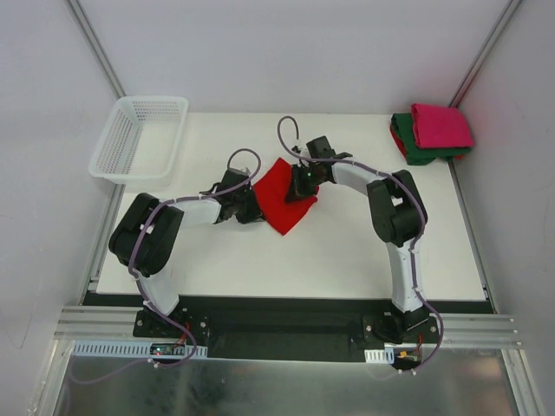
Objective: Fold and stack the t-shirts
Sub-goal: Smooth out wrinkles on the folded tshirt
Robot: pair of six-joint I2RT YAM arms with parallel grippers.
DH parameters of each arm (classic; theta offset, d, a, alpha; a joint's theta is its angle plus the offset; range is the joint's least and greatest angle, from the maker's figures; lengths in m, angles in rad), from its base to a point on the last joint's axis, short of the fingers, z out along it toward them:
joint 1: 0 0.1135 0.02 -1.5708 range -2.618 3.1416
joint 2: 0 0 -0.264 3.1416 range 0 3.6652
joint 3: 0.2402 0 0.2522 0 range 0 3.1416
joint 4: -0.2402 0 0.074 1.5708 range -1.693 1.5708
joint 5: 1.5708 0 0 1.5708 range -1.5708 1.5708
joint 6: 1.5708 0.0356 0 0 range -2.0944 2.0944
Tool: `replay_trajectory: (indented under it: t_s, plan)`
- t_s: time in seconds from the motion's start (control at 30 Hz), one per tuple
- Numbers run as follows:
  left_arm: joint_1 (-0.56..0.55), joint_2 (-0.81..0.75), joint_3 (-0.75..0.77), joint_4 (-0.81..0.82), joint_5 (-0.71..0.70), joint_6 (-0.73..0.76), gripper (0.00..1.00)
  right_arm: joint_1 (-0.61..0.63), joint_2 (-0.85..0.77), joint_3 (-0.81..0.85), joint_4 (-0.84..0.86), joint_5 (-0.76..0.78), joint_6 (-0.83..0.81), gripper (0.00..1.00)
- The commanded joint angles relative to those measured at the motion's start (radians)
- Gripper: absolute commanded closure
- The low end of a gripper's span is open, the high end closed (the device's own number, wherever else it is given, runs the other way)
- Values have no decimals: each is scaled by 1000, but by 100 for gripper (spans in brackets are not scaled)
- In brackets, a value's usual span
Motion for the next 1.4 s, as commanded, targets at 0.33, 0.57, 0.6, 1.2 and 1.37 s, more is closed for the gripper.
replay_trajectory:
  t_s: [0.33,0.57,0.6,1.2,1.37]
  plan:
    - [84,5,21,-128,-128,106,100,44,-251,-252,-42,108,-21,99]
    - [85,-36,-5,-156,-128,108,100,42,-404,-272,-47,185,-12,99]
    - [84,-39,-7,-156,-124,107,100,42,-441,-267,-48,194,-12,99]
    - [67,-78,-36,-136,-82,82,100,-61,-299,-213,-31,247,-41,99]
    - [50,-52,-24,-100,-62,70,100,-61,-245,-196,-15,225,-34,99]
